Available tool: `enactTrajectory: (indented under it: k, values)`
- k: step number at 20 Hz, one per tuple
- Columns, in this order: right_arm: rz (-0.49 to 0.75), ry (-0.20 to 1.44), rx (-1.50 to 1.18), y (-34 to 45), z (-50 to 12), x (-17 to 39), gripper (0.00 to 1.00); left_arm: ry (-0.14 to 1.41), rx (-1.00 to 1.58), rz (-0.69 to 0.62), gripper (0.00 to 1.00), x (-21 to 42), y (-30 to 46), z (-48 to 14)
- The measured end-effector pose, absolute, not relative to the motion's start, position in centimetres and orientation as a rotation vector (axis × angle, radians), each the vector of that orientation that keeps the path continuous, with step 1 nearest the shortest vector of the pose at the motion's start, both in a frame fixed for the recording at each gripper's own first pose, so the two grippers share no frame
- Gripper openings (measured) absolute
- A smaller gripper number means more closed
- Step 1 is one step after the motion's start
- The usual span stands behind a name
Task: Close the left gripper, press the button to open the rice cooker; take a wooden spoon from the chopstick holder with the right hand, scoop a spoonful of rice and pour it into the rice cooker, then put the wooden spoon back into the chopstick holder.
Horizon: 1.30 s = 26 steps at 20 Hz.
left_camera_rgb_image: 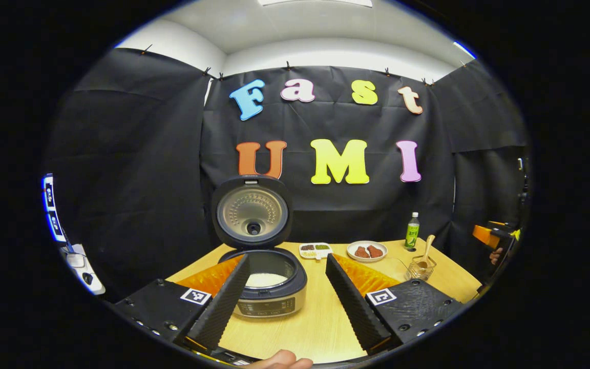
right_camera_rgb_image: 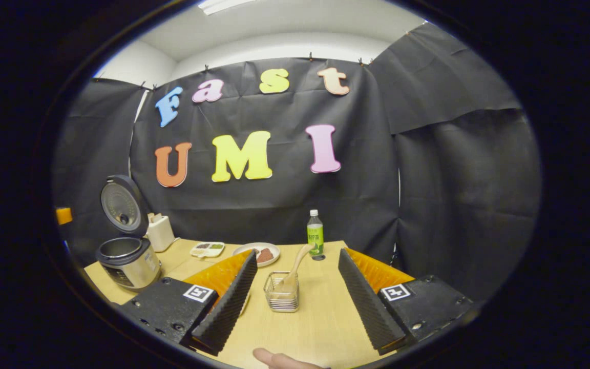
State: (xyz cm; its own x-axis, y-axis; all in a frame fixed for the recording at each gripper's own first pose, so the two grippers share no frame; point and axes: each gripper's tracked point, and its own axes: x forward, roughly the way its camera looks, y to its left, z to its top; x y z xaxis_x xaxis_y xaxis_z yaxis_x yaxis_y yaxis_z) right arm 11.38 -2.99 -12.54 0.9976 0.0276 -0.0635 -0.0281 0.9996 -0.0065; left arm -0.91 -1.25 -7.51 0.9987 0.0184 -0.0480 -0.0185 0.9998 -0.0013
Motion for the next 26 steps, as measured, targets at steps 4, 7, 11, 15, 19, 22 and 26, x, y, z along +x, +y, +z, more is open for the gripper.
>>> enactTrajectory:
  k: [4, 7, 11, 15, 19, 22, 26]
  values:
    - [0.038, 0.082, -0.006, -2.9, -13.2, 14.9, 1.00, -0.028, 0.009, 0.024, 0.95, -3.9, -1.1, -6.0]
    - [0.035, 0.076, 0.000, -2.7, -13.8, 18.3, 1.00, -0.092, 0.004, 0.010, 0.95, -5.8, -1.8, -4.2]
    - [0.007, 0.110, 0.034, -2.7, -15.8, 23.4, 1.00, -0.148, 0.004, -0.024, 0.95, -8.5, -2.4, -2.2]
    - [0.036, 0.165, 0.033, -1.8, -18.4, 27.2, 1.00, -0.161, -0.017, -0.053, 0.95, -10.4, -3.1, -2.0]
    - [-0.015, 0.273, 0.031, -2.6, -22.1, 30.4, 1.00, -0.176, -0.036, -0.077, 0.95, -11.2, -3.3, -1.7]
    - [-0.037, 0.331, 0.089, -3.4, -23.9, 32.3, 1.00, -0.171, -0.022, -0.084, 0.95, -11.2, -3.2, -1.9]
    - [-0.008, 0.352, 0.172, -3.5, -24.2, 35.0, 0.79, -0.145, 0.015, -0.057, 0.95, -10.4, -2.7, -3.2]
